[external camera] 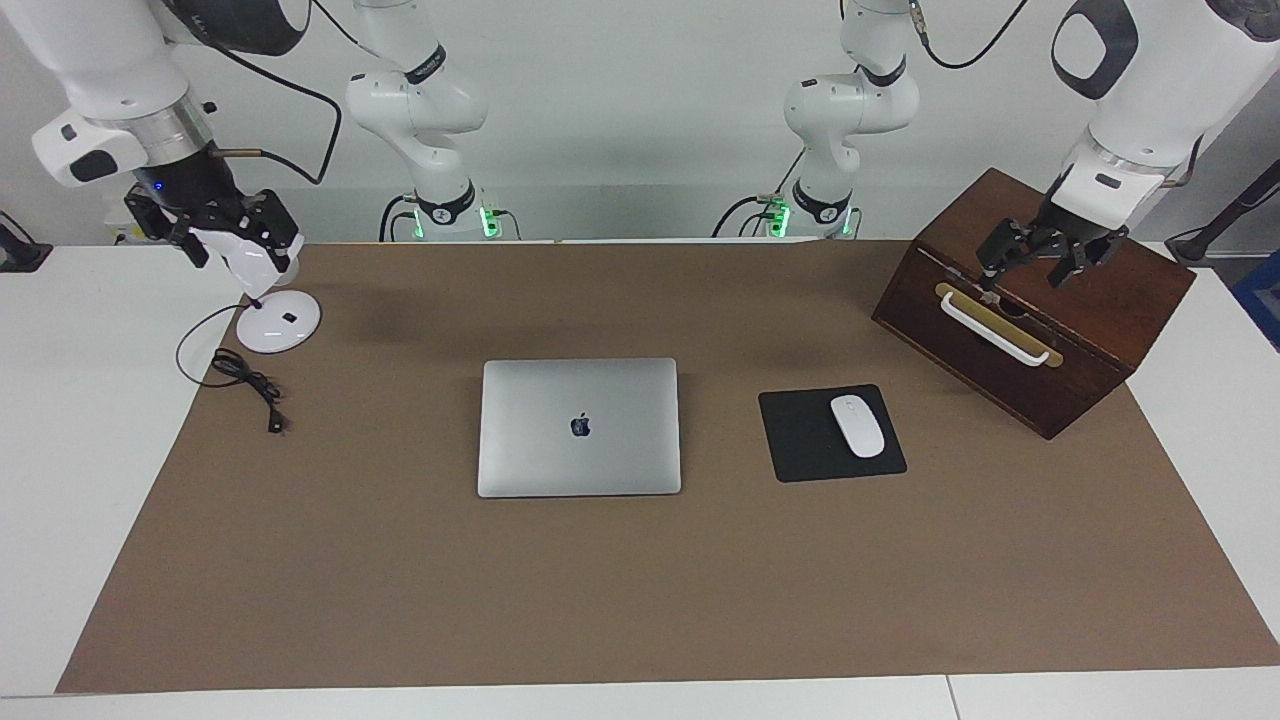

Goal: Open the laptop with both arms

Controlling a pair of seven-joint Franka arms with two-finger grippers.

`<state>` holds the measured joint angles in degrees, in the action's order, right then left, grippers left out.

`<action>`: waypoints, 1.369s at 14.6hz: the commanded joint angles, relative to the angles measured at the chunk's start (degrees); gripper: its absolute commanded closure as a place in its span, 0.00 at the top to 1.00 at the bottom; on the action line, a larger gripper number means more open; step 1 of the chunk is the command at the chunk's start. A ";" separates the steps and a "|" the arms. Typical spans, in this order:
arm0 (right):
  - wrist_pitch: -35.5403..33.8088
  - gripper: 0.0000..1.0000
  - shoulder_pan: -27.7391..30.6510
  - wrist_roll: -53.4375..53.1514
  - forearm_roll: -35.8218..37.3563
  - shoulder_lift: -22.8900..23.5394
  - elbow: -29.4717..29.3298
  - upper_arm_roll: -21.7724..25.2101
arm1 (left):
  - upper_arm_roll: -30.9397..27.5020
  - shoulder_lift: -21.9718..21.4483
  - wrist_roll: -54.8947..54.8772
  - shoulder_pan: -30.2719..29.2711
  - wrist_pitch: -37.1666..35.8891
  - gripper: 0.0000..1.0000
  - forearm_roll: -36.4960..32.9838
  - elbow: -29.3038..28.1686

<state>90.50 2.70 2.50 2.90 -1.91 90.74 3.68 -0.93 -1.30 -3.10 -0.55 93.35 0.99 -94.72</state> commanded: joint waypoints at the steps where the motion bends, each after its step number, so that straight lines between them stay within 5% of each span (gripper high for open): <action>1: 1.88 1.00 1.17 1.36 0.00 -1.61 2.43 -0.34 | 0.23 0.51 0.64 -0.42 -0.98 1.00 -0.99 1.47; 20: 3.20 1.00 2.49 4.53 0.09 -2.05 3.57 -0.16 | -0.04 0.25 1.96 -0.42 1.83 1.00 -0.99 1.12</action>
<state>92.31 4.38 5.33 2.90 -1.95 91.47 3.96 -1.18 -1.30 -1.63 -0.65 94.86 0.99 -94.41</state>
